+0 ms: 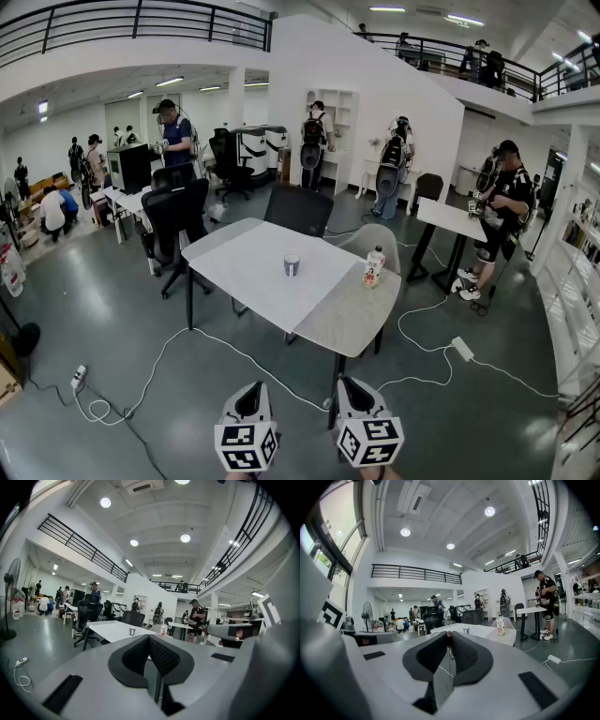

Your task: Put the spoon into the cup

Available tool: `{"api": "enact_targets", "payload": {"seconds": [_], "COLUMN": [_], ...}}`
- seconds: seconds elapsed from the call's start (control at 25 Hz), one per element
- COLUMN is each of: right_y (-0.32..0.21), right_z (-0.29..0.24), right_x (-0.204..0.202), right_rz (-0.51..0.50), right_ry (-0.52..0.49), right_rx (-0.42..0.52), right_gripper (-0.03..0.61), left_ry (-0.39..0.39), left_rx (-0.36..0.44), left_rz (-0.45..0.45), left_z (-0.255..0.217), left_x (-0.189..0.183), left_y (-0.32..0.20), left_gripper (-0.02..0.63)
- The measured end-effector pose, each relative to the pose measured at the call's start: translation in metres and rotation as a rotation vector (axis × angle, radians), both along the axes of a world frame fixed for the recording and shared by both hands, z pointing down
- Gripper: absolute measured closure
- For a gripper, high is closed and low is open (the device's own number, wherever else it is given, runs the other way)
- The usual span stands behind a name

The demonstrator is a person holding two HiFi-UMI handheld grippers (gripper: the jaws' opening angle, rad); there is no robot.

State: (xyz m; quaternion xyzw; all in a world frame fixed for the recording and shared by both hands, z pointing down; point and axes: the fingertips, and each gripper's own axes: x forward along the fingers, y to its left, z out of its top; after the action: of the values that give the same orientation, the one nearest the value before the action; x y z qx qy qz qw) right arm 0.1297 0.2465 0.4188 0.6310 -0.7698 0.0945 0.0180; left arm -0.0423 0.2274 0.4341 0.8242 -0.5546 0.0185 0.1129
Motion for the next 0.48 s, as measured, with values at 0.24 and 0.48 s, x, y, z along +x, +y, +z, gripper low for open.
{"api": "enact_targets", "payload": {"seconds": [0.24,0.48], "right_y": [-0.004,-0.008], "right_z": [0.001,0.007], "right_x": [-0.01,-0.022], "right_rz": [0.011,0.019], "right_ry": [0.003,-0.028], "right_rx": [-0.007,-0.028], "right_gripper": [0.522,0.522], "left_ry": [0.001,0.005], "left_rx": [-0.006,-0.014], "left_rz": [0.005,0.015], "left_z": [0.003,0.006], "left_x": [-0.012,-0.025], "left_y": [-0.005,-0.011], "left_gripper": [0.597,0.597]}}
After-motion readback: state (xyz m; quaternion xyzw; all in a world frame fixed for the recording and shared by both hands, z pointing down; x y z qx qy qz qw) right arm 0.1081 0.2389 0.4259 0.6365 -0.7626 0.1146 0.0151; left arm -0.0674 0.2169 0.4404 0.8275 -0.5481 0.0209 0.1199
